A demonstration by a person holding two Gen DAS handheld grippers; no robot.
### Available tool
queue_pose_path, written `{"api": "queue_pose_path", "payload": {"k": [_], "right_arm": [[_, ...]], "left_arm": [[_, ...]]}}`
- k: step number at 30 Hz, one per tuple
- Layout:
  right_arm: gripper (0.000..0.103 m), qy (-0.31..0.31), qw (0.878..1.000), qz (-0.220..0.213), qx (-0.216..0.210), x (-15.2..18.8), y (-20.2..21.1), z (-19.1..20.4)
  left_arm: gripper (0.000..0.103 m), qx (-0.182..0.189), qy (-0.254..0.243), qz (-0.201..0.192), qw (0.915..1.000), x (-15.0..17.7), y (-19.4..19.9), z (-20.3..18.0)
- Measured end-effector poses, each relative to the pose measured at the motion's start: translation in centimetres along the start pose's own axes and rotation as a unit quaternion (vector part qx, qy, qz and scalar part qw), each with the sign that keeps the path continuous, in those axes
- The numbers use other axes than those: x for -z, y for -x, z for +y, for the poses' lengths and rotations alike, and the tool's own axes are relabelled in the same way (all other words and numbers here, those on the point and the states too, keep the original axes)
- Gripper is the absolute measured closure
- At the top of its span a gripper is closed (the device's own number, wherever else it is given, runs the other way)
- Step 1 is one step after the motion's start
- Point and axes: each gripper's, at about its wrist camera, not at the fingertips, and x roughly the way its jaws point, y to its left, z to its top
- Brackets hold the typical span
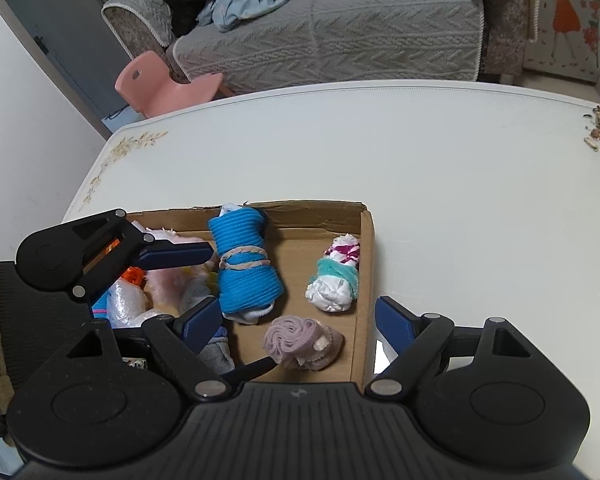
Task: Organize objects
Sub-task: 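Open both tools to release the bundles into the tray, then move both tools to the bundles beside the tray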
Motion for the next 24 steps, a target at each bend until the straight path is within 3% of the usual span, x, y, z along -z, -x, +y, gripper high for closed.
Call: {"api": "queue_pose_path", "payload": {"k": [17, 24], "right_arm": [[0.019, 0.005, 1.0, -0.013, 0.002, 1.8, 2.0, 0.6], [0.016, 0.041, 0.999, -0.021, 0.008, 4.6, 4.5, 2.6]], "left_arm": [[0.016, -0.038, 0.022, 0.005, 0.999, 1.2, 4.8, -0.3], [0.012, -0.06, 0.08, 0.006, 0.995, 5.6, 10.2, 0.0]]}}
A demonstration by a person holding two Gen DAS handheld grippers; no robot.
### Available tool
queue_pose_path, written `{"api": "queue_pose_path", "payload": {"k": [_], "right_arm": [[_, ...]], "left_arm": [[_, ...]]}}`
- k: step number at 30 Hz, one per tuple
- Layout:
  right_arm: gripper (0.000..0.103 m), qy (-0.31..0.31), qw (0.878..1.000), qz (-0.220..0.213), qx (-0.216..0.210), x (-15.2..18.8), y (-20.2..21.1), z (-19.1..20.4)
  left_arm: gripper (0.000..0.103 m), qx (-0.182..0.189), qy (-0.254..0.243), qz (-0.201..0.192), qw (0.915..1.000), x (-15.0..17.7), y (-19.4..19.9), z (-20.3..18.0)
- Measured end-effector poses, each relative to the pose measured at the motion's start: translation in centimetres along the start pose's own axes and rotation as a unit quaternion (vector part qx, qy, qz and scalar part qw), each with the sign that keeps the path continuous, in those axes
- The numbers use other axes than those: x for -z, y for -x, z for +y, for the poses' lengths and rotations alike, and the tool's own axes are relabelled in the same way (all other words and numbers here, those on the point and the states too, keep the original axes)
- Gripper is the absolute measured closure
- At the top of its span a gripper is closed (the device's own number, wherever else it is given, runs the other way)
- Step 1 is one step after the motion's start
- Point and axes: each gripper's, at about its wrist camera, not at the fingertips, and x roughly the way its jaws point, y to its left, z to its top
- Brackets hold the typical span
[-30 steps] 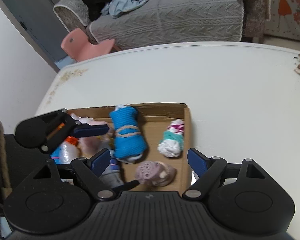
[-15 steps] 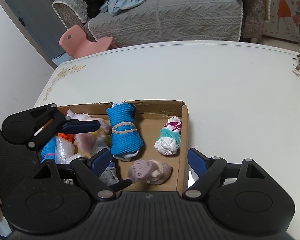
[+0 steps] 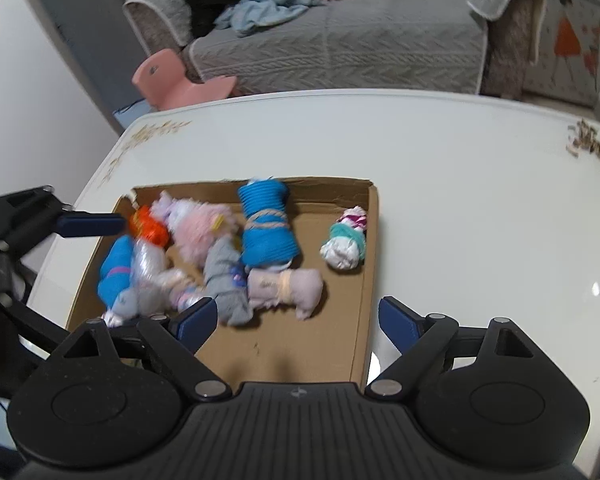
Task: Organize objects
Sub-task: 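Move both tools to the bundles beside the tray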
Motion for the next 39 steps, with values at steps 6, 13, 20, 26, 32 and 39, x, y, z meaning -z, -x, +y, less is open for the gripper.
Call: {"api": "queue_pose_path", "payload": {"k": [6, 13, 20, 26, 32, 39], "right_arm": [[0.011, 0.032, 0.999, 0.014, -0.007, 4.8, 2.2, 3.6], [0.006, 0.064, 0.996, 0.052, -0.022, 11.8, 2.6, 9.0], [0.008, 0.241, 0.969, 0.059, -0.007, 15.4, 1.0, 13.5], [0.017, 0.382, 0.921, 0.049, -0.058, 17.2, 0.5, 14.2], [0.029, 0.454, 0.885, 0.059, -0.091, 17.1, 0.0, 13.8], [0.035, 0.468, 0.874, 0.073, -0.107, 17.2, -0.9, 13.7]], "left_arm": [[0.01, -0.002, 0.09, 0.056, 0.9944, 5.9, 3.2, 1.0], [0.006, 0.022, 0.247, 0.092, 0.9643, 12.3, 5.5, 2.5], [0.006, 0.016, 0.22, 0.099, 0.9703, 13.5, 5.6, 2.3], [0.008, 0.036, 0.022, 0.068, 0.9967, 13.0, 6.0, -0.1], [0.012, 0.12, -0.099, 0.046, 0.9868, 13.9, 5.3, -2.7], [0.014, 0.175, -0.139, 0.028, 0.9743, 13.2, 4.1, -3.9]]}}
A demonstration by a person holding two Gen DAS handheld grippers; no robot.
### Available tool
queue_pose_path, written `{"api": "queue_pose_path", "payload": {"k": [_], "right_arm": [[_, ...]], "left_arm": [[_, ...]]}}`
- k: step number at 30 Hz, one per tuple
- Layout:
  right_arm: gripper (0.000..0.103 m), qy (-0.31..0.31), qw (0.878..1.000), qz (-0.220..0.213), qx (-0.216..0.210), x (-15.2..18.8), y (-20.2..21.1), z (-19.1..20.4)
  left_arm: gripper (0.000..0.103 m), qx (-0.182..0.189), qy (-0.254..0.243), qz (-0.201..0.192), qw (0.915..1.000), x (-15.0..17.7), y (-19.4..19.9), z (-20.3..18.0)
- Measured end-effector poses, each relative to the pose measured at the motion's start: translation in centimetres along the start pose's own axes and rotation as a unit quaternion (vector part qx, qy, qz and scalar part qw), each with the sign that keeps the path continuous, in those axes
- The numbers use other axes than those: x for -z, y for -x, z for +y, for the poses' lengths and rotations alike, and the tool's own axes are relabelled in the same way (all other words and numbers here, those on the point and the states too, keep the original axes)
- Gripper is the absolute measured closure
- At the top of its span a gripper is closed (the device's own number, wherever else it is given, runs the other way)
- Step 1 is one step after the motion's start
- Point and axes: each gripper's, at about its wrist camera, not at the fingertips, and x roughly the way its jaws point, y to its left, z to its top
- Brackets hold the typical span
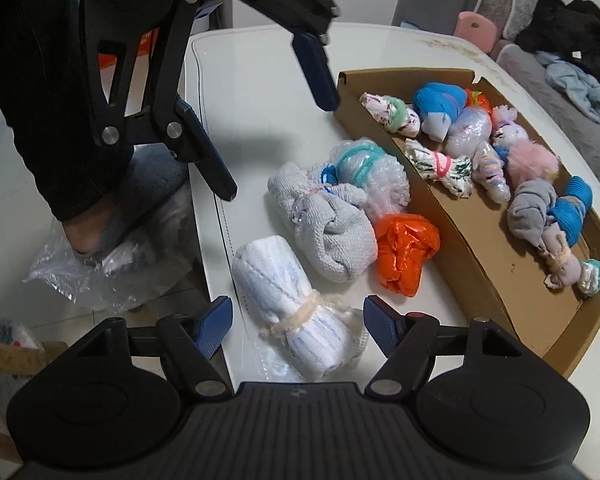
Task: Organize objects
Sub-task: 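Move both tools to the bundles beside the tray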
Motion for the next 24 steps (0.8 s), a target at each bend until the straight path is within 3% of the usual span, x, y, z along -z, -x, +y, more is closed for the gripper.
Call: {"api": "queue_pose_path", "payload": {"k": [13, 20, 24], "right_arm": [[0.035, -0.004, 1.0, 0.01, -0.01, 0.2, -0.8, -0.6], [0.039, -0.006, 1.0, 0.011, -0.012, 0.1, -1.2, -1.1], [0.046, -0.011, 1.0, 0.013, -0.016, 0.1, -1.3, -1.3]], "left_arm": [[0.016, 0.036, -0.021, 0.036, 0.9985, -0.9, -3.8, 0.4], [0.012, 0.058, -0.009, 0.045, 0.9973, -0.8, -5.2, 1.1], [0.016, 0.074, 0.005, 0.047, 0.9961, -0.5, -5.5, 1.3]]}}
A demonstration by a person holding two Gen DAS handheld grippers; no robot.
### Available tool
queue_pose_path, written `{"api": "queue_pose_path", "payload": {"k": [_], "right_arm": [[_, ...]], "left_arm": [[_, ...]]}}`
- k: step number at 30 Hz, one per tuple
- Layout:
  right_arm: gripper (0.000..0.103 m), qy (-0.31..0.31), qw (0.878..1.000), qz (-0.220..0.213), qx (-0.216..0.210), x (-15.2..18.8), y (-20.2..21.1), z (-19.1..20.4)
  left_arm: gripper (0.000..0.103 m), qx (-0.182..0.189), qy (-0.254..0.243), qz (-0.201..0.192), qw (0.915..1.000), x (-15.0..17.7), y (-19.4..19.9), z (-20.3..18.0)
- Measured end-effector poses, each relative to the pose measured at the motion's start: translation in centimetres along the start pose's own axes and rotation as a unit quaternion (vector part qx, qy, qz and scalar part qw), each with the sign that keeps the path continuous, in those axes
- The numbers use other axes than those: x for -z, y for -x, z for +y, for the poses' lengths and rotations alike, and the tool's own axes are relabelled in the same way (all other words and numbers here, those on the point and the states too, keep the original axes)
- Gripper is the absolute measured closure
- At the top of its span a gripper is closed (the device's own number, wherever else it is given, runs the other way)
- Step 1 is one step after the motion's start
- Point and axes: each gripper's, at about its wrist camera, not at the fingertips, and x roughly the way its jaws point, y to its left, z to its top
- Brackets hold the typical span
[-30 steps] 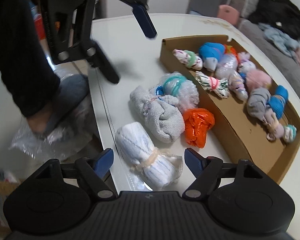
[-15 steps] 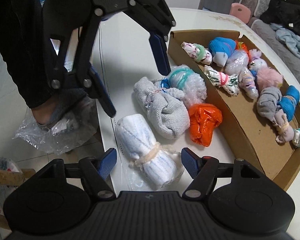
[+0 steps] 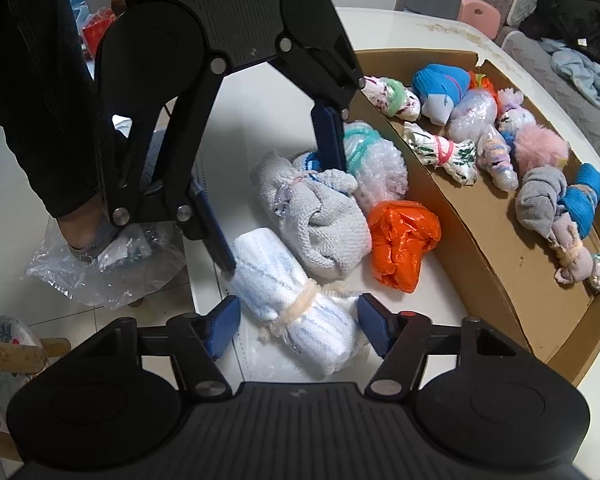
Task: Organize objects
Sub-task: 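Move both tools to the bundles beside the tray, then grasp white-blue towel bundle with left tool while right tool grasps white striped roll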
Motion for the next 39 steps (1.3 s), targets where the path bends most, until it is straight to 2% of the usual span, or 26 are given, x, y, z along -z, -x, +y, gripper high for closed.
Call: {"api": "queue_pose_path", "payload": {"k": [3, 7, 10, 17, 24, 31, 35, 36, 39], "right_arm": [[0.053, -0.006, 1.0, 0.003, -0.004, 0.3, 0.3, -0.1], [0.055, -0.014, 1.0, 0.002, -0.009, 0.4, 0.4, -0.1], [0.051, -0.005, 1.0, -0.003, -0.002, 0.3, 0.4, 0.1], [0.049, 0.03, 0.999, -0.002, 0.013, 0.0, -0.5, 0.0], [0.048, 0.069, 0.997, -0.017, 0.031, -0.1, 0.2, 0.7], [0.042, 0.1, 0.995, -0.028, 0.007, -0.6, 0.1, 0.9], [0.042, 0.114, 0.994, -0.005, -0.005, -1.1, -1.2, 0.7], [0.043, 0.115, 0.993, 0.0, -0.01, -1.2, -1.4, 0.7], [0.047, 0.096, 0.995, 0.011, -0.026, -1.4, -1.8, 0.1]], "left_arm": [[0.025, 0.015, 0.007, 0.004, 0.9999, 0.3, -0.3, 0.1], [0.027, 0.018, 0.005, 0.01, 0.9998, 0.4, -0.6, -0.1], [0.019, 0.004, 0.012, 0.009, 0.9999, 0.6, -0.8, 0.3], [0.015, 0.001, 0.021, 0.007, 0.9998, 0.8, -0.8, 0.9], [0.015, 0.005, 0.026, 0.021, 0.9994, 1.2, -1.3, 1.5], [0.01, -0.001, 0.025, 0.029, 0.9993, 1.3, -1.8, 2.0], [0.008, -0.003, 0.024, 0.027, 0.9993, 1.4, -1.9, 0.6], [0.008, -0.003, 0.022, 0.028, 0.9994, 0.9, -1.8, 1.6], [0.008, -0.004, 0.02, 0.026, 0.9995, 0.9, -2.0, 1.6]]}}
